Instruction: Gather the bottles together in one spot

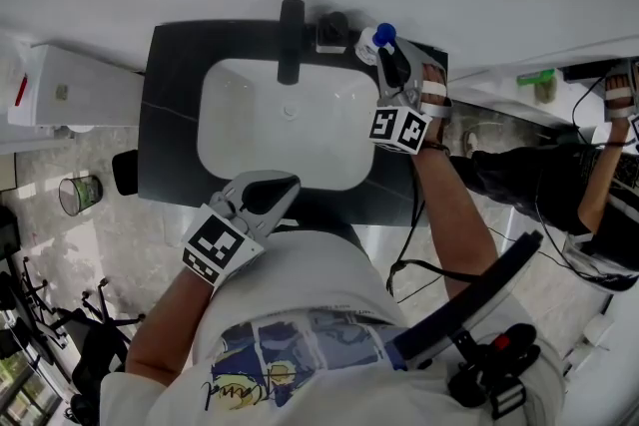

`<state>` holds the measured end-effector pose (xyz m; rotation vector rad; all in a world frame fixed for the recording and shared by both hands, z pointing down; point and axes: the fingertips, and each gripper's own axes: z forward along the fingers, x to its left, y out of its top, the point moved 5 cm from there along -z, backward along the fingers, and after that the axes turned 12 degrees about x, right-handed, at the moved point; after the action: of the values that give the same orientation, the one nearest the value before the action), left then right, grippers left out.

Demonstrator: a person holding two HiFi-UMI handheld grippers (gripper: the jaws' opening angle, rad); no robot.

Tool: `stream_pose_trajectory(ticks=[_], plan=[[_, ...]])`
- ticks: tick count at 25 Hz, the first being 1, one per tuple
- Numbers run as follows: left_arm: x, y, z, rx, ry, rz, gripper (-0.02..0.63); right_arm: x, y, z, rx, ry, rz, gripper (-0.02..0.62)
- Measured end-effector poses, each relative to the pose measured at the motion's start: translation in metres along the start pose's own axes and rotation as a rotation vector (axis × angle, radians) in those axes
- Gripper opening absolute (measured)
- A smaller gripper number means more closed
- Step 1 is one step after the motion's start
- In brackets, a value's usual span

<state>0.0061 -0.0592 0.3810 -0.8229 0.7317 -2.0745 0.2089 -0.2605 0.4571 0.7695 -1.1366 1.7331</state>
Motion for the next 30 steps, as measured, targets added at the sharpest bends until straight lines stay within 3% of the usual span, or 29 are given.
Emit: stream_pose_trajectory(ticks=[14, 18, 21, 23, 30], plan=[[-0.014, 0.017, 0.018, -0.017, 0.014, 0.025, 0.008, -0.024, 0.0, -0.056, -0.058, 0.008, 0.119, 0.179], [-0.02, 0.021, 0.021, -0.017, 0.027, 0.033, 0.008, -0.009, -0.009, -0.073, -0.046, 0.09, 0.197, 0.151], [-0.024, 0.022, 0.022, -0.008, 0.026, 0.018, 0.008, 0.003, -0.02, -0.084, -0.027, 0.151, 0.256, 0.081], [-0.024, 0.021, 0.022, -0.012, 0.037, 0.004, 0.008, 0.013, -0.022, -0.089, -0.028, 0.217, 0.302, 0.0], [-0.024, 0.007, 0.019, -0.017, 0.051, 0.015, 0.003, 0.042, -0.015, -0.119, -0.004, 0.422, 0.465, -0.002]])
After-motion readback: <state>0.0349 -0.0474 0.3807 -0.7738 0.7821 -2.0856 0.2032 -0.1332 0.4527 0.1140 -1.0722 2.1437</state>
